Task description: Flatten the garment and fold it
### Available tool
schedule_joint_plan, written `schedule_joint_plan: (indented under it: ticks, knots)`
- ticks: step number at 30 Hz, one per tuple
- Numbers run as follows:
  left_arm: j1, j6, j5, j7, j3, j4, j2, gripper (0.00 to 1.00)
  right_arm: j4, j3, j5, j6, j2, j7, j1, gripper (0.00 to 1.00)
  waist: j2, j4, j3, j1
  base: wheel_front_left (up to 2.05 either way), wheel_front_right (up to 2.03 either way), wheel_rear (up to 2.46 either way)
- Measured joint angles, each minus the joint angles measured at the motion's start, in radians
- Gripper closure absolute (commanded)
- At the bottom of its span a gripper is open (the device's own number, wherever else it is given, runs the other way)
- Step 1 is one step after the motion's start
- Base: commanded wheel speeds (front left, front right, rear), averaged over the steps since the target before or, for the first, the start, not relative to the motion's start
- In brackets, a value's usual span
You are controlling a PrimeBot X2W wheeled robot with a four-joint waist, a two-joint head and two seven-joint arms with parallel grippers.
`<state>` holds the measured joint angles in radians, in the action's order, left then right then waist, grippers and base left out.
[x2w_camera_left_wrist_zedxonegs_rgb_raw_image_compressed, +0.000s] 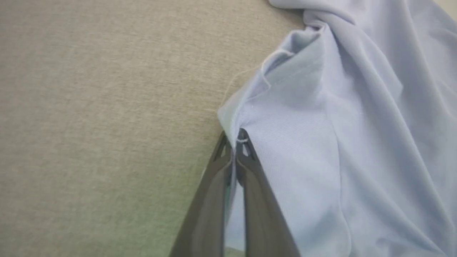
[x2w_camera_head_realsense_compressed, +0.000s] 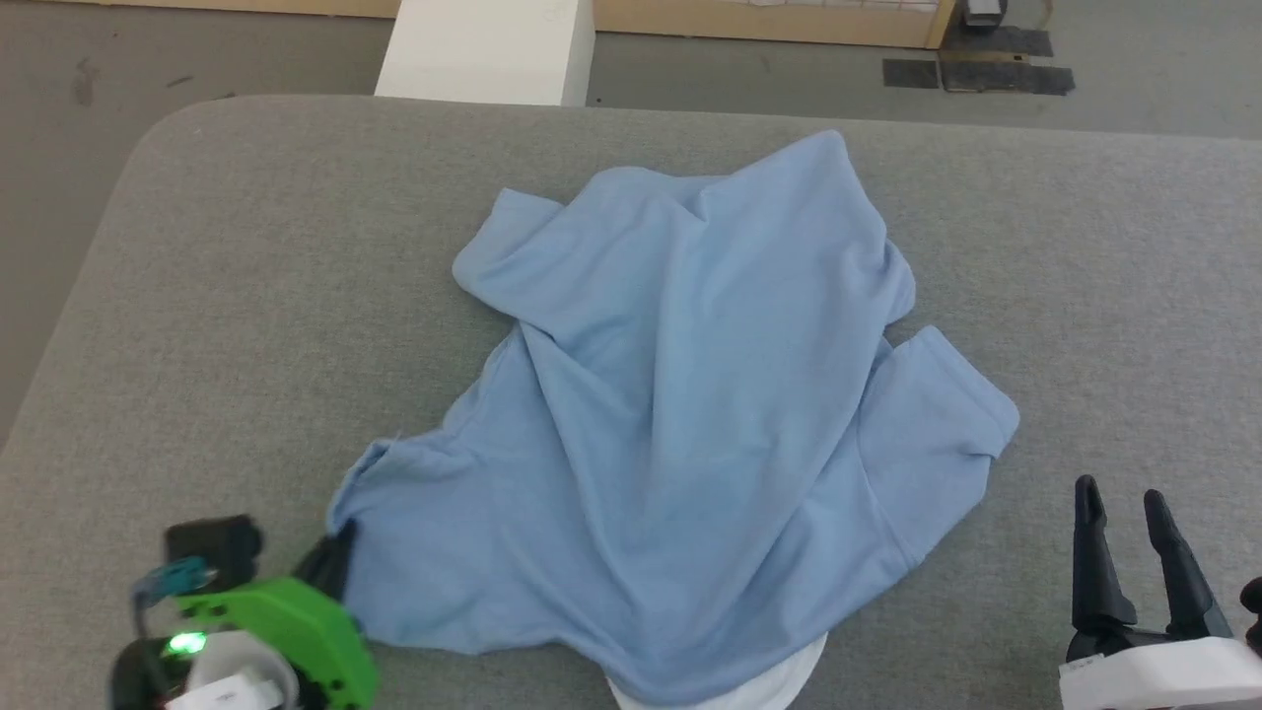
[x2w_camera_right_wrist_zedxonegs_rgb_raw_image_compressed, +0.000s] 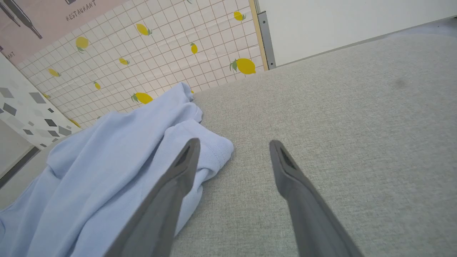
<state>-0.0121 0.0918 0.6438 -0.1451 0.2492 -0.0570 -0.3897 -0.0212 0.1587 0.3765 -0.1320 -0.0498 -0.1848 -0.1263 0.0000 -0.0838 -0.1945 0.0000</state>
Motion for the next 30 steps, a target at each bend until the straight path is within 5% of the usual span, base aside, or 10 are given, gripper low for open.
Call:
schedule_joint_plan:
  ticks: [6,14,19,25,30]
  knots:
    - [0.11,0.068,0.0,0.028,-0.086,0.069,-0.056,1.0,0.011,0.008,-0.006,0.0,0.0,0.011,-0.002,0.0,0.0,-0.026,-0.001,0.0,0.0,0.0,0.0]
    - [0.138,0.084,0.006,0.067,-0.07,0.157,-0.022,1.0,0.05,-0.012,-0.029,0.0,0.0,0.124,0.049,0.0,0.0,-0.057,-0.009,0.0,0.0,0.0,0.0]
    - [0.123,0.076,0.0,0.067,-0.044,0.197,-0.014,1.0,0.118,-0.033,-0.098,0.0,-0.024,0.376,0.203,0.0,0.0,-0.05,-0.029,0.0,0.0,0.0,0.0]
    - [0.079,0.067,-0.002,0.067,-0.016,0.228,-0.001,1.0,0.1,-0.089,-0.091,0.0,-0.184,0.776,0.359,0.0,0.0,-0.047,-0.066,0.0,0.0,0.0,0.0]
    - [0.048,0.057,-0.004,0.066,0.005,0.227,0.013,1.0,0.067,-0.15,-0.02,0.0,-0.25,1.006,0.414,0.0,0.0,-0.062,-0.097,0.0,0.0,0.0,0.0]
